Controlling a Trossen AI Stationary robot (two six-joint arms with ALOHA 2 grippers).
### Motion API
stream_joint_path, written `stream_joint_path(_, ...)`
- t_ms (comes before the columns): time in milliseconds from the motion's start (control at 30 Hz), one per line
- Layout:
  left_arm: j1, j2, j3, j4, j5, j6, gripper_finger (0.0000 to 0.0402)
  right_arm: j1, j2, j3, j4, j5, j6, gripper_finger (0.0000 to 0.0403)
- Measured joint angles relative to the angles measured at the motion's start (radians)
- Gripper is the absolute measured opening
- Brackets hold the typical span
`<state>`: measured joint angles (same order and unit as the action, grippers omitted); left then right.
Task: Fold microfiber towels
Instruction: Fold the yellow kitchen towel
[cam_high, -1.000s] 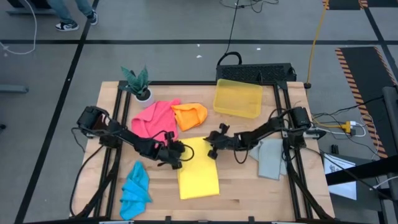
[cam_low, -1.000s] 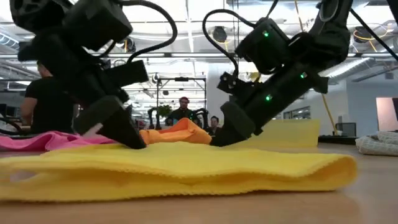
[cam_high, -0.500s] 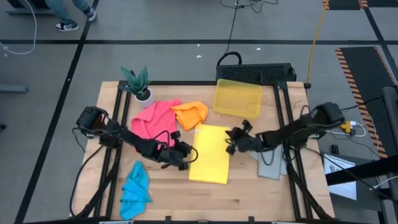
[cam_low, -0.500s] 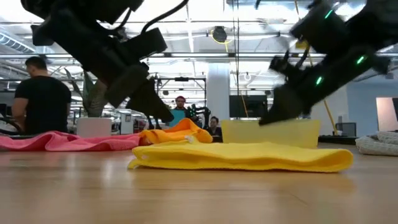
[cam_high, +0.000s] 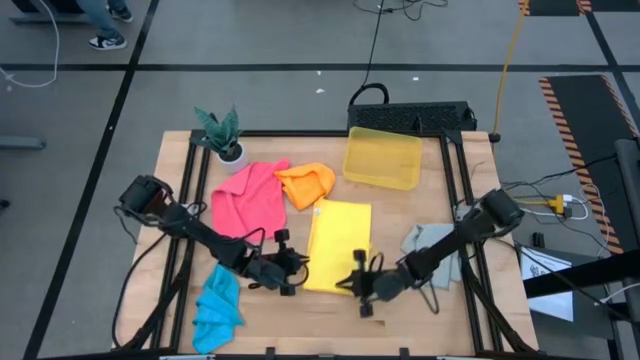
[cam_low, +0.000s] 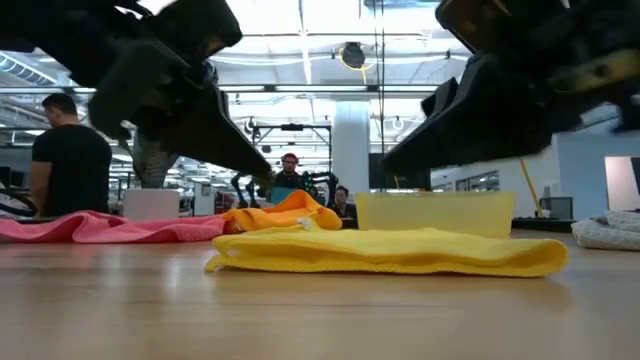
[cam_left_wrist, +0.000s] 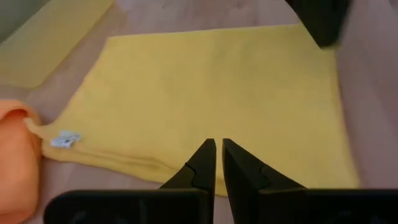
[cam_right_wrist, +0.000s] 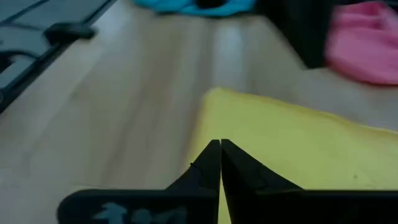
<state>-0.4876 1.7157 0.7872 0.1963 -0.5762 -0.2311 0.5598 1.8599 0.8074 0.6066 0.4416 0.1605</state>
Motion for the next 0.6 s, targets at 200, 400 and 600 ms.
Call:
stream_joint_path(200,-0.038,0.0,0.0,0.016,0.0,-0.007,0.0033,0.02,0.082,0.125,-0.113,-0.002,-0.06,0.0062)
stream_joint_path(400,-0.047,0.0,0.0,0.025,-0.001,-0.003,0.0033,0.001,0.086,0.133,-0.19,-0.068,-0.042,0.0118)
stream_joint_path(600,-0.047,0.0,0.0,0.025,-0.001,-0.002,0.0033,-0.024,0.12,0.13,-0.186,-0.106,-0.049,0.0117)
